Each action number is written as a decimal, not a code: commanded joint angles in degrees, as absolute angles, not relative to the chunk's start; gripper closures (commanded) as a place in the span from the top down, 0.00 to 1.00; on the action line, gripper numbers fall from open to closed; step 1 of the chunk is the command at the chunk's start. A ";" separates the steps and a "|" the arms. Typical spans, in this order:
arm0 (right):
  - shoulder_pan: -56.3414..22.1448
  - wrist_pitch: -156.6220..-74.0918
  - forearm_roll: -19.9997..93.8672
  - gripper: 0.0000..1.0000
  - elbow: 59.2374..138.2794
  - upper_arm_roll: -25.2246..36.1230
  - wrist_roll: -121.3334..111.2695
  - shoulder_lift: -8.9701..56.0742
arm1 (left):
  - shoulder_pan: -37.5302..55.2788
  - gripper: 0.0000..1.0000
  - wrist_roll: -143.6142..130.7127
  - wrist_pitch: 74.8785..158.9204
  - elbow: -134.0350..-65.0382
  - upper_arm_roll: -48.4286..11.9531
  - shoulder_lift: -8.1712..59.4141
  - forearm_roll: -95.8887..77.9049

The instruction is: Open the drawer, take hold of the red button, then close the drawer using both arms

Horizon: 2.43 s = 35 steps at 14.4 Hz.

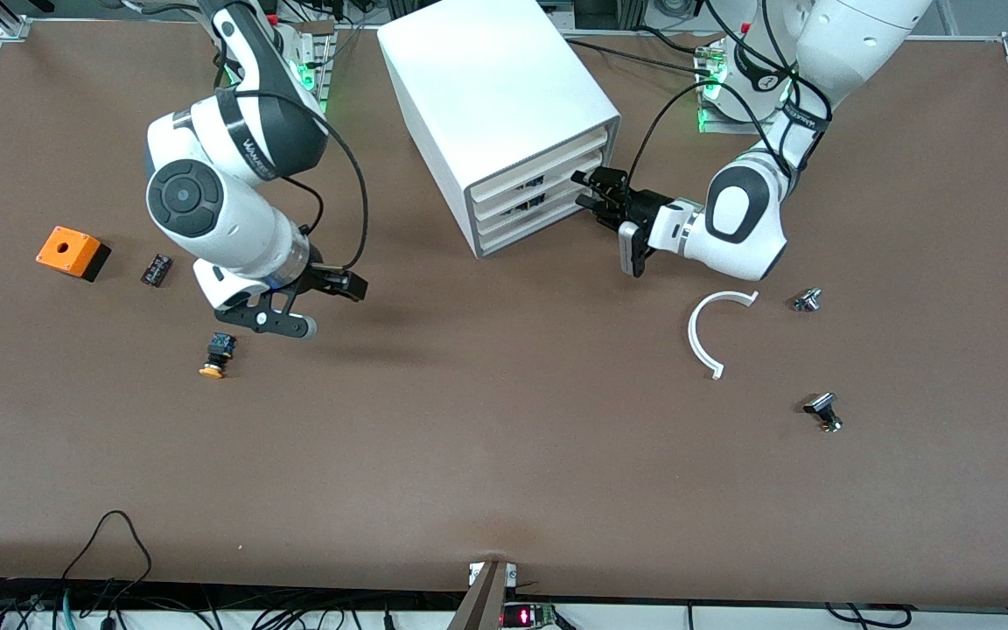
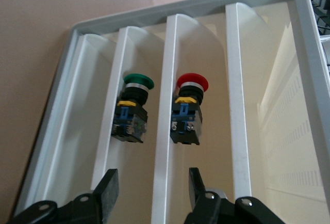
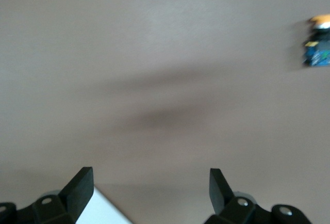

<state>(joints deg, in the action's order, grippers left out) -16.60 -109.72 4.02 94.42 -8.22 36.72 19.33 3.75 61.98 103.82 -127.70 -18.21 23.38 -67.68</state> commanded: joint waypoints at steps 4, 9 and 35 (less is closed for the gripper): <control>-19.94 -109.51 6.77 0.99 90.45 -8.00 45.16 21.09 | 3.52 0.56 63.46 104.15 -129.55 -20.57 21.53 -70.22; -22.14 -109.42 6.77 0.99 84.99 -8.00 50.97 23.64 | 3.60 0.56 63.46 104.50 -130.34 -21.80 21.80 -71.02; -35.94 -109.69 5.98 0.99 67.85 -7.56 89.11 34.62 | -0.35 0.00 58.36 108.19 -115.85 -16.53 31.20 -61.09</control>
